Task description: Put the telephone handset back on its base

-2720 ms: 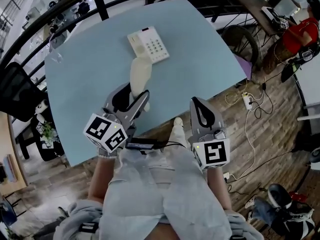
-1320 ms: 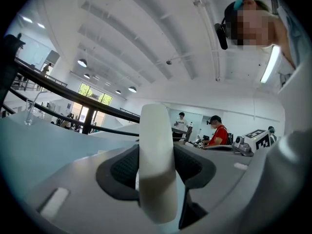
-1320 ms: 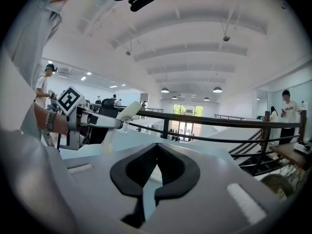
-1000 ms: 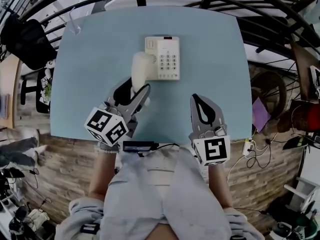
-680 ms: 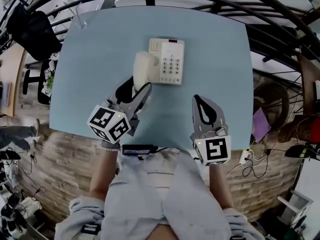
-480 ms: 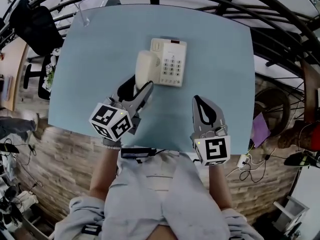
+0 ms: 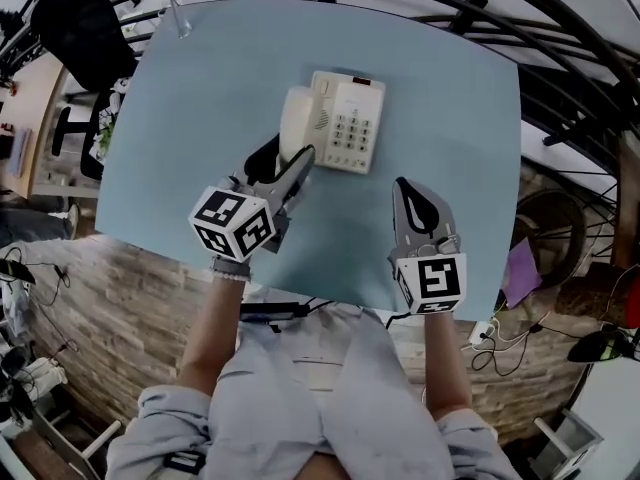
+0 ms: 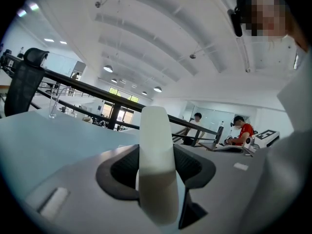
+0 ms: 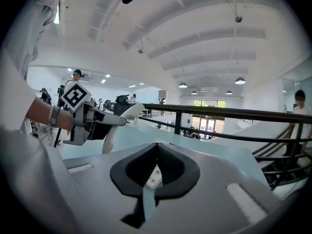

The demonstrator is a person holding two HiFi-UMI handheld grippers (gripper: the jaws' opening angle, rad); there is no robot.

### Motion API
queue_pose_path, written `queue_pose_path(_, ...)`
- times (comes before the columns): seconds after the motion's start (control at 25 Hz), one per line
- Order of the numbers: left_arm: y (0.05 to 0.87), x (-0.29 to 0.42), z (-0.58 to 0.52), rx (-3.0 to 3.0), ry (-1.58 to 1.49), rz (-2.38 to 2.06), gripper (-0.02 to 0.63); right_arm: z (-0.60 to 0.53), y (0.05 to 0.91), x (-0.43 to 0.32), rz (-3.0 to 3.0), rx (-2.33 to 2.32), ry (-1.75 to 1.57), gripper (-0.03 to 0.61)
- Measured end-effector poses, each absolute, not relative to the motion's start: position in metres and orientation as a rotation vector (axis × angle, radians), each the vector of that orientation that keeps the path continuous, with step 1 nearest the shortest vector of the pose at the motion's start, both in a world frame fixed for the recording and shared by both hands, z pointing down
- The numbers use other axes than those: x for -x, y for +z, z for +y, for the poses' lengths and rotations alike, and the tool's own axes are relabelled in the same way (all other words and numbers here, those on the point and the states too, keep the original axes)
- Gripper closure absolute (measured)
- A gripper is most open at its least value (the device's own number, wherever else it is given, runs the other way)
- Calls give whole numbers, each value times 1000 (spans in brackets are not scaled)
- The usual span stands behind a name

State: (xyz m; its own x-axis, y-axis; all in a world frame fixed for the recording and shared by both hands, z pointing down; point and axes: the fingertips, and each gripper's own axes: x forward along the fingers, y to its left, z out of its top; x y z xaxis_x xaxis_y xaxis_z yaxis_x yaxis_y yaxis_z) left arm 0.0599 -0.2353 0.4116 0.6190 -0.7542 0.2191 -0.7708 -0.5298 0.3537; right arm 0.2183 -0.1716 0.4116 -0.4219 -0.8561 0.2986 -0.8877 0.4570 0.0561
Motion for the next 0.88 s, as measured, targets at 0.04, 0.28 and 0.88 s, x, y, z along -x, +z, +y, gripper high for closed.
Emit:
queue_pose_path(0.04,414,-60,-239,-2425,58,-1217,400,-174,415,-218,-2424,-1486,155,574)
queue_pose_path(0.28,426,-65,-252,-2395,86,-1231,400,-180,428,-216,-2414,-1445,147,574)
queue_pose_path(0.88,465,-76,-280,-2319,164,-1235,400,-198,450,-215,-2415,-1436,200,574)
